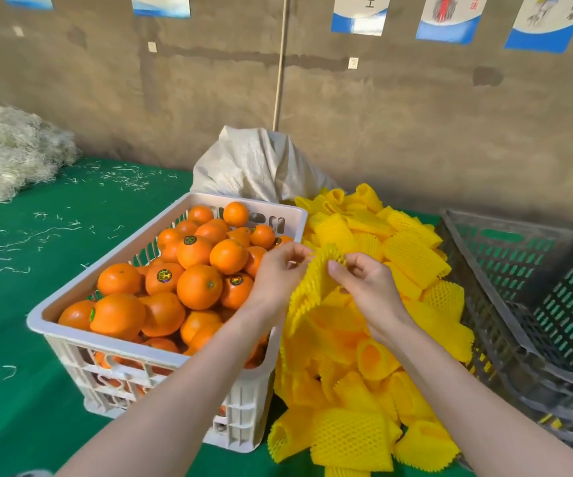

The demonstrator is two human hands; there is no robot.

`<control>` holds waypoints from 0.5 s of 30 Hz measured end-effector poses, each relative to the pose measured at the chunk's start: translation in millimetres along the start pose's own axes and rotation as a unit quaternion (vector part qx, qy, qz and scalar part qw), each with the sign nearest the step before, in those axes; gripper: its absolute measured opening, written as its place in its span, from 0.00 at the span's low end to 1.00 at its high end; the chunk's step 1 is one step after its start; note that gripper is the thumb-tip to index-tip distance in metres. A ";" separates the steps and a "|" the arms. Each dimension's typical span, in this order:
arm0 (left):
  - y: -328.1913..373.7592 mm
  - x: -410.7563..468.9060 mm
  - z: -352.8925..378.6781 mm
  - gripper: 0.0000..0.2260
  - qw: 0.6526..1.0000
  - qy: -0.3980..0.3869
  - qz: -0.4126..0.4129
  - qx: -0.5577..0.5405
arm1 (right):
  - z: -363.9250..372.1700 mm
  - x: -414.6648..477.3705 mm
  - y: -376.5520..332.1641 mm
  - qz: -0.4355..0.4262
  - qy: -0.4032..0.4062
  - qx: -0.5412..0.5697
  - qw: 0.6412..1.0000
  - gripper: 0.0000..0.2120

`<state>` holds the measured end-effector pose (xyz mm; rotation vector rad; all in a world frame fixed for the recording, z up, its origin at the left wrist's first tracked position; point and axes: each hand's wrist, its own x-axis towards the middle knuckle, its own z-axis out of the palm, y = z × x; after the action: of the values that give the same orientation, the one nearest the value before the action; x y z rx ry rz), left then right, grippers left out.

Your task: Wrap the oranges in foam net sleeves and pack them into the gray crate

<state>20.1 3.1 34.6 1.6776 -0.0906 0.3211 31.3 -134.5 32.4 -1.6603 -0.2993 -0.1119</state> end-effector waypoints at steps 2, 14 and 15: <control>-8.3 17.3 -20.6 0.06 0.994 0.042 0.021 0.098 | -0.7 6.6 -0.9 -0.011 0.014 0.013 1.000 0.08; -50.4 63.1 -90.7 0.34 0.767 0.043 -0.011 0.640 | -24.3 1.3 4.9 0.102 -0.058 0.175 0.978 0.11; -48.4 59.2 -86.5 0.35 0.807 0.058 0.021 0.587 | -25.1 1.2 3.9 0.113 -0.053 0.176 0.976 0.11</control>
<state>74.9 102.2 12.2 2.8870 0.2169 0.5763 36.1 -159.4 31.9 -1.3381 -0.1950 0.1921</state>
